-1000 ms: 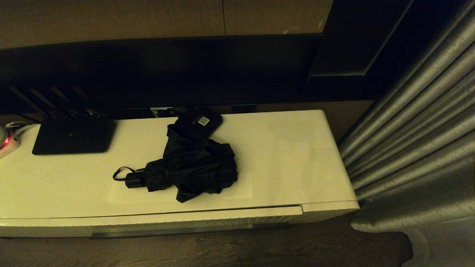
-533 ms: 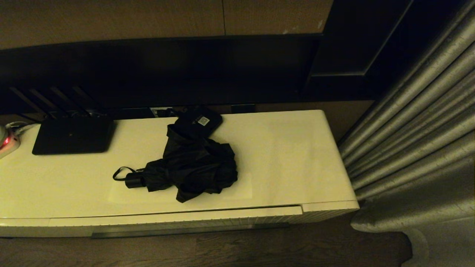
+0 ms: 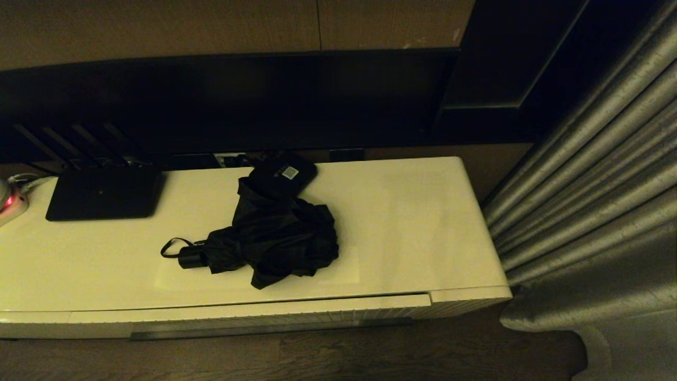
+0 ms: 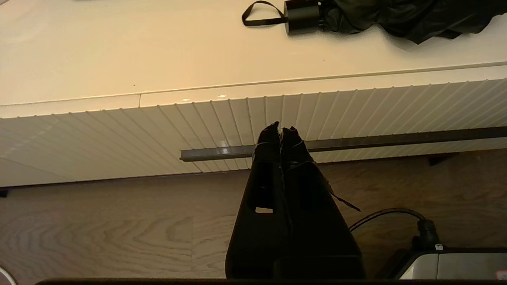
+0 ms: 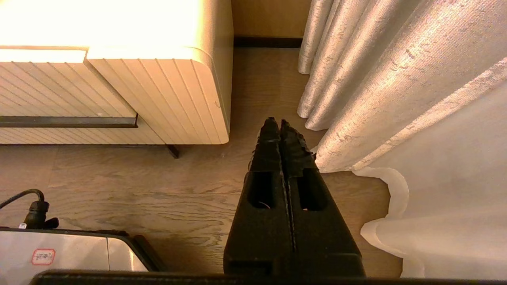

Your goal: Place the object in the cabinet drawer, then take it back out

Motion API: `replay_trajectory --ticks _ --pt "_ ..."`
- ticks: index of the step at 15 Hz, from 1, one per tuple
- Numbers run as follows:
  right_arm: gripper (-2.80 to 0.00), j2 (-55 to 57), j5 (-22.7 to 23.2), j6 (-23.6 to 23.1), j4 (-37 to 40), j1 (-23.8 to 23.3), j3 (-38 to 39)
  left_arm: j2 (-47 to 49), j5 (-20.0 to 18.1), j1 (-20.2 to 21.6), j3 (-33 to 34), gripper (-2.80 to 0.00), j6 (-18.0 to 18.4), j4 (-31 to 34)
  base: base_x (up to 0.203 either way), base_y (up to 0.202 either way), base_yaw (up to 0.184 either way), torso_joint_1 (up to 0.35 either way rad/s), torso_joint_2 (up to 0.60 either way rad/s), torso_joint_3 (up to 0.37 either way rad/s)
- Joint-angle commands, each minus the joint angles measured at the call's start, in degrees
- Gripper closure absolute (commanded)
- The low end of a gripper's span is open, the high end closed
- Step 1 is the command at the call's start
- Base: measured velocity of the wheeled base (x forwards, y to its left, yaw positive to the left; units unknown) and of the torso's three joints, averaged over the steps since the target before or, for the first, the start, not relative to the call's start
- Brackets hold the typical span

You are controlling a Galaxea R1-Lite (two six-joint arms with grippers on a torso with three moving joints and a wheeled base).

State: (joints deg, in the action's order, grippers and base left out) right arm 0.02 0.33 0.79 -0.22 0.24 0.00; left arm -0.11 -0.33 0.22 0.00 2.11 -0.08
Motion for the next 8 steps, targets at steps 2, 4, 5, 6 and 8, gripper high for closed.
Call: replay_trajectory --ticks 2,4,5,6,8 --pt "0.0 0.0 0.0 0.0 0.0 0.0 0.0 0.0 0.0 0.0 0.2 0.0 0.0 0.0 0.0 0.0 0.0 0.0 0.0 0.0" --pt "0.0 0.0 0.0 0.0 0.0 0.0 0.1 0.0 0.0 0.0 0.2 0.0 0.0 0.0 0.0 0.0 0.0 0.0 0.0 0.0" --pt "0.0 0.0 0.0 0.0 0.0 0.0 0.0 0.0 0.0 0.0 0.2 0.0 0.0 0.0 0.0 0.0 0.0 0.0 0.0 0.0" --pt "0.0 0.0 0.0 0.0 0.0 0.0 0.0 0.0 0.0 0.0 0.2 0.0 0.0 0.0 0.0 0.0 0.0 0.0 0.0 0.0" --pt "0.0 0.1 0.0 -0.1 0.0 0.0 0.1 0.0 0.0 0.0 0.2 0.0 0.0 0.0 0.0 0.0 0.0 0.0 0.0 0.0"
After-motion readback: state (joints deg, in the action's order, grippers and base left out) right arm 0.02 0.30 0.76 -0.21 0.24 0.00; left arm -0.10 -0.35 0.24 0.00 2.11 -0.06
